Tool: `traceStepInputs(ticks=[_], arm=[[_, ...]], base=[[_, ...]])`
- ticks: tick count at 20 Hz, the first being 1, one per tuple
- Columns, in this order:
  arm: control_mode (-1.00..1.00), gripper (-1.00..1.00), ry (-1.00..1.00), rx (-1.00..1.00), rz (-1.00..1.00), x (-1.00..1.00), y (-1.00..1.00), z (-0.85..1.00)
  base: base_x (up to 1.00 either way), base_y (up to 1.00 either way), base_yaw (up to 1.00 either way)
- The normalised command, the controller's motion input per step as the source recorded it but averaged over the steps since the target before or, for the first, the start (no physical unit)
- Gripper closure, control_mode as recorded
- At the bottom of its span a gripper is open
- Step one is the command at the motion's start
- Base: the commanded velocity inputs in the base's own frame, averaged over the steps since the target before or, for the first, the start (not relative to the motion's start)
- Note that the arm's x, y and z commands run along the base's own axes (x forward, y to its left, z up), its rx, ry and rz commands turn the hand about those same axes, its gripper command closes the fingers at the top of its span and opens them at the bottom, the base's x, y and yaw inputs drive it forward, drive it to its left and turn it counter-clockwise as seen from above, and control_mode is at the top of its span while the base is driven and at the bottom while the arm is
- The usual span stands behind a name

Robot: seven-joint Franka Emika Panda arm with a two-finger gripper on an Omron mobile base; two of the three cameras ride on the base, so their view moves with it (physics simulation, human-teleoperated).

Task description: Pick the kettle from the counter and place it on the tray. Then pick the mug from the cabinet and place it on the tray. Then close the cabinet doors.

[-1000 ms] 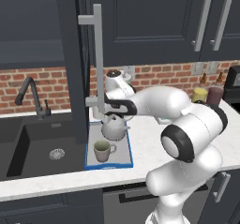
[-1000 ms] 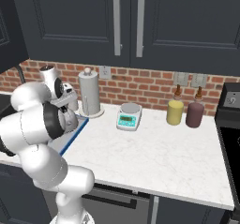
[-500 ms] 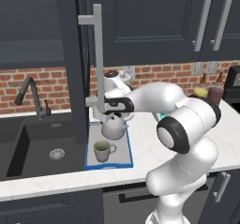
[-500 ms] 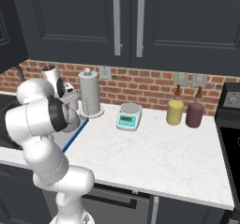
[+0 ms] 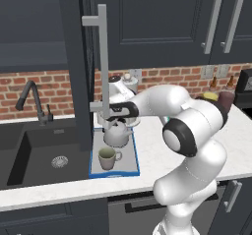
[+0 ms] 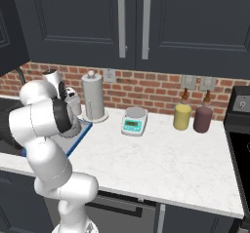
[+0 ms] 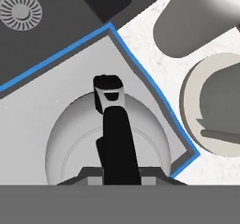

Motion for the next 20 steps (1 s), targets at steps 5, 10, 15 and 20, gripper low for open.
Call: traceStepInputs(ticks=[5,10,15,20], arm=[[-1.00,1.00,0.00,0.00,0.00,0.03,0.00,-0.23],[-1.00,1.00,0.00,0.00,0.00,0.00,0.03,-0.29],[-1.00,-1.00,0.00,0.00,0.00,-0.02,0.08,-0.26],[-1.00,-1.00,0.00,0.00,0.00,-0.10,0.01,-0.07]], base=[[0.00,0.00,0.00],[0.00,0.00,0.00],[0.00,0.00,0.00],[0.00,0.00,0.00]])
